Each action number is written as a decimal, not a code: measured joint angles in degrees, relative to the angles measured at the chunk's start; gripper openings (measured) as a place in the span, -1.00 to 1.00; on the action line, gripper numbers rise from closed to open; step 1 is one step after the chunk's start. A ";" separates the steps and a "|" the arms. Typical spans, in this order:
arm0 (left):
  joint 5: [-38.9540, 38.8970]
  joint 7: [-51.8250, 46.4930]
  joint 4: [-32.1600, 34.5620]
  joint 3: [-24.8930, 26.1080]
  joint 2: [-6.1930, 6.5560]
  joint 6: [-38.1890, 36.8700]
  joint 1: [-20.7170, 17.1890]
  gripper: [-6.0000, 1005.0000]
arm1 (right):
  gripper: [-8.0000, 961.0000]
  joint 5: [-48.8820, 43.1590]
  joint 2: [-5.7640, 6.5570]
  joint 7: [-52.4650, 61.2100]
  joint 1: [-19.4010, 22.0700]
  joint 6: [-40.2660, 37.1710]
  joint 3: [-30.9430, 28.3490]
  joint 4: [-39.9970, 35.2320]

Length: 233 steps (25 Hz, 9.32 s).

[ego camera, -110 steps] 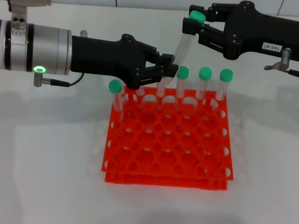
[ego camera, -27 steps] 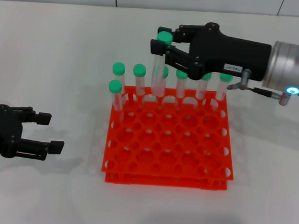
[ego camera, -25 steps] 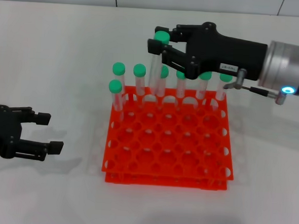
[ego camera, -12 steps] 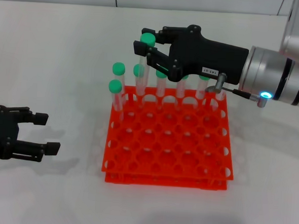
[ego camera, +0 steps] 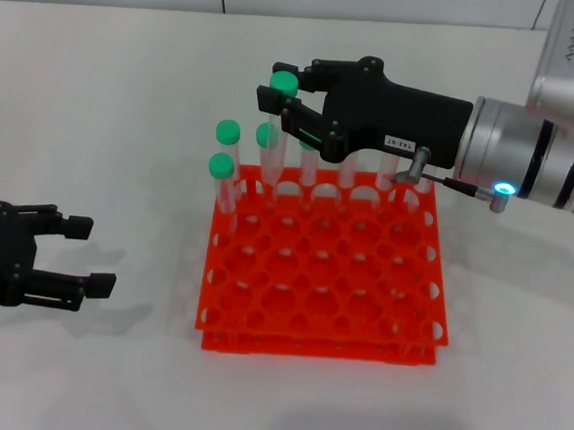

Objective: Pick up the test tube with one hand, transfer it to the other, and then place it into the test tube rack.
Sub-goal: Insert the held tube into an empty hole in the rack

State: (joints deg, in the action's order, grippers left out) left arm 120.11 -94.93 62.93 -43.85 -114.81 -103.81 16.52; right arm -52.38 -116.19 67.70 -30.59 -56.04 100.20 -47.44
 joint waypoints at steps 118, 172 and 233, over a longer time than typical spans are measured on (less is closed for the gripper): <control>-0.76 2.38 -0.17 -0.01 -1.28 -0.02 0.09 0.78 | -0.37 5.26 0.35 -1.43 -1.29 5.78 7.92 3.68; 2.05 2.65 -1.69 -0.36 -1.32 -0.21 0.80 0.77 | -0.35 5.28 0.18 -1.34 -1.02 8.09 10.38 4.38; 2.06 3.78 -3.07 -0.12 -1.46 0.02 1.59 0.77 | -0.33 5.27 0.36 -0.56 -1.74 7.46 11.07 4.46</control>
State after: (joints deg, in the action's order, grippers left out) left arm 122.17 -91.15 59.85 -43.97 -116.28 -103.79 18.11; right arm -47.11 -115.83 67.14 -32.33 -48.59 111.27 -42.98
